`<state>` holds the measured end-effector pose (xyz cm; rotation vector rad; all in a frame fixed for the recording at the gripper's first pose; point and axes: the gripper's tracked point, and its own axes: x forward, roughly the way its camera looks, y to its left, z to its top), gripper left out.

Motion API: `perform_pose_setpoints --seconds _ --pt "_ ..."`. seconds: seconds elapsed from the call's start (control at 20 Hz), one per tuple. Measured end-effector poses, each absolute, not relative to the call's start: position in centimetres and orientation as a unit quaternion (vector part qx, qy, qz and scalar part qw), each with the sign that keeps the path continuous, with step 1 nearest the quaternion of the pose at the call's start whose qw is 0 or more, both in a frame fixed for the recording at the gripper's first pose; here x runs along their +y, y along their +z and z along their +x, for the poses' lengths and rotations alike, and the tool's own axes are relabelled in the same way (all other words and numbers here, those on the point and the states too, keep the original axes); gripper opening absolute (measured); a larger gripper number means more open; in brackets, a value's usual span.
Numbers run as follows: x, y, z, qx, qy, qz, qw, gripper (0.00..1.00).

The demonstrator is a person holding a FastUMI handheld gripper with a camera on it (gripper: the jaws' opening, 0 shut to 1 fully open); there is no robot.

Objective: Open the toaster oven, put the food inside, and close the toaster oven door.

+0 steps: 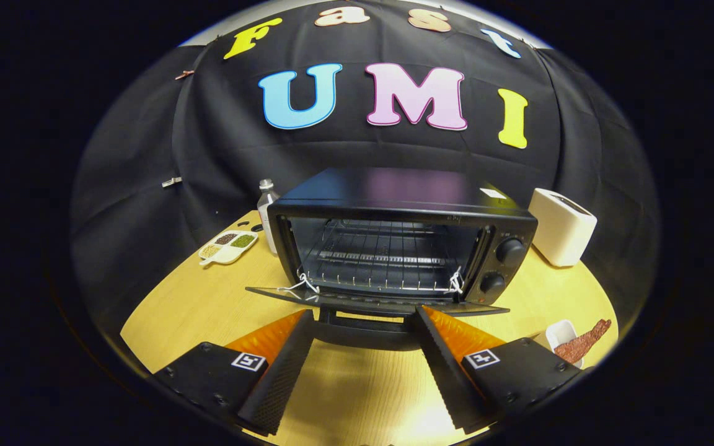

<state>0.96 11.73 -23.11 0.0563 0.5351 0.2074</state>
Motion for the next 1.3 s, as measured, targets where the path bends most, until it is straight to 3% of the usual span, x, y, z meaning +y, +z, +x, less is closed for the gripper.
perform_pose_setpoints --seconds 0.4,0.85,1.3 --pt "11.5 -30.3 -3.5 0.380 0.100 0.093 0.915 1.00" --pt "7.6 -24.5 -4.8 0.334 0.105 0.074 0.934 0.99" --pt "-2.7 -15.5 -3.7 0.268 0.057 0.057 0.960 0.99"
